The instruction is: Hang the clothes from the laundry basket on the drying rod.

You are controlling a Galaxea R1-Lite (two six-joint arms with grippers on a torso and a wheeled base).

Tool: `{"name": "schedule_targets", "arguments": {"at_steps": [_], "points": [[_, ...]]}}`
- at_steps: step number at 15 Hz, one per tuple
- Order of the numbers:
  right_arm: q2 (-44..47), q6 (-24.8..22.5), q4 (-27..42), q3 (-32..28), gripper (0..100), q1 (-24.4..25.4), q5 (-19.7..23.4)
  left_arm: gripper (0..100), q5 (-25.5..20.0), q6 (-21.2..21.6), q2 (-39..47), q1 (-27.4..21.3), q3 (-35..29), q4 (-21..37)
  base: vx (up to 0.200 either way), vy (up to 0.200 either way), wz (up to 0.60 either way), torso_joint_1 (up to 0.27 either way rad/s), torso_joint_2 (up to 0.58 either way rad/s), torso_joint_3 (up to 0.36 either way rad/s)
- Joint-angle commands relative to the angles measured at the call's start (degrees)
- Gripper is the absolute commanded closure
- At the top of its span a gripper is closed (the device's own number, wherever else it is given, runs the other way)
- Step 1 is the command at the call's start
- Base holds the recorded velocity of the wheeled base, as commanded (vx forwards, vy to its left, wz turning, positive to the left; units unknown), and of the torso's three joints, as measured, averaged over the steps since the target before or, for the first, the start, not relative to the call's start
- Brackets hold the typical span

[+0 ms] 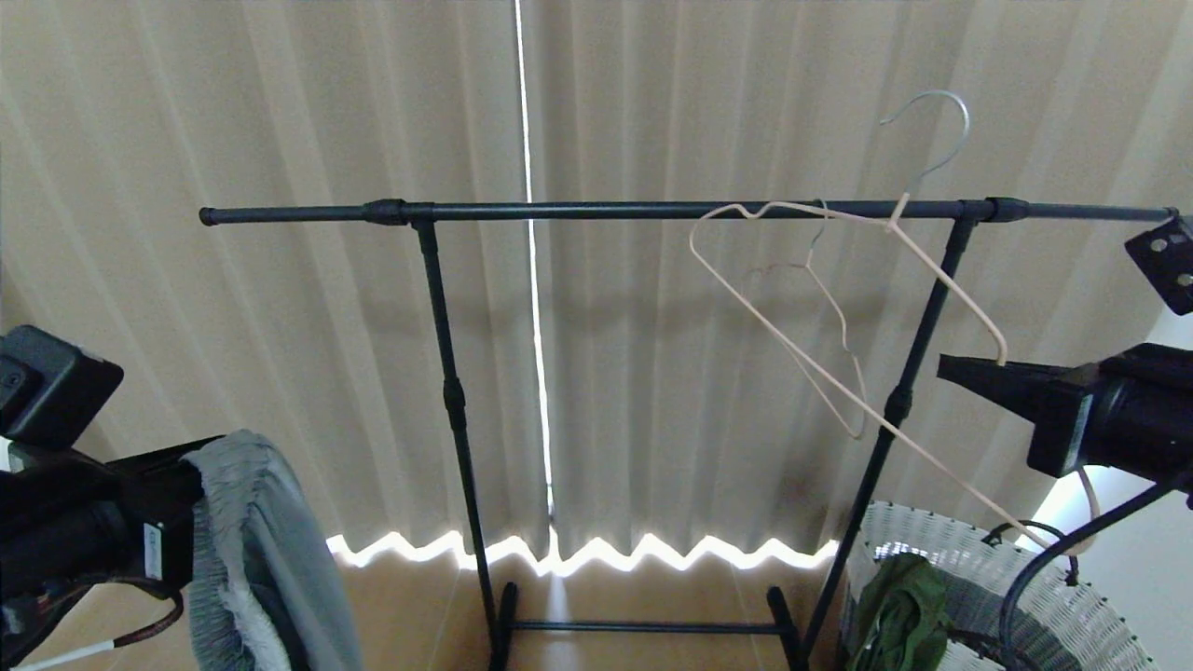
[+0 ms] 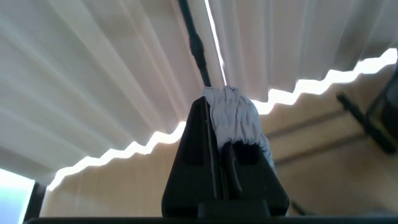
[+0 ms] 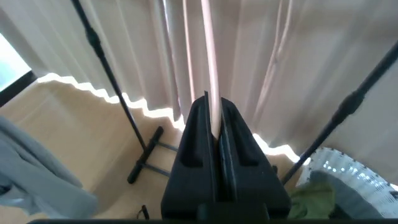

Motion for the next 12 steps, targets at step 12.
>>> {"name": "schedule_targets", "arguments": {"at_steps": [12], "points": [[5.49, 5.18, -1.68, 0.49, 100, 21.5, 0.1, 100, 23.57, -17.72, 30.69, -10.8, -41.7, 9.77, 0.0, 0.0, 0.0, 0.0, 0.0, 0.0]]}}
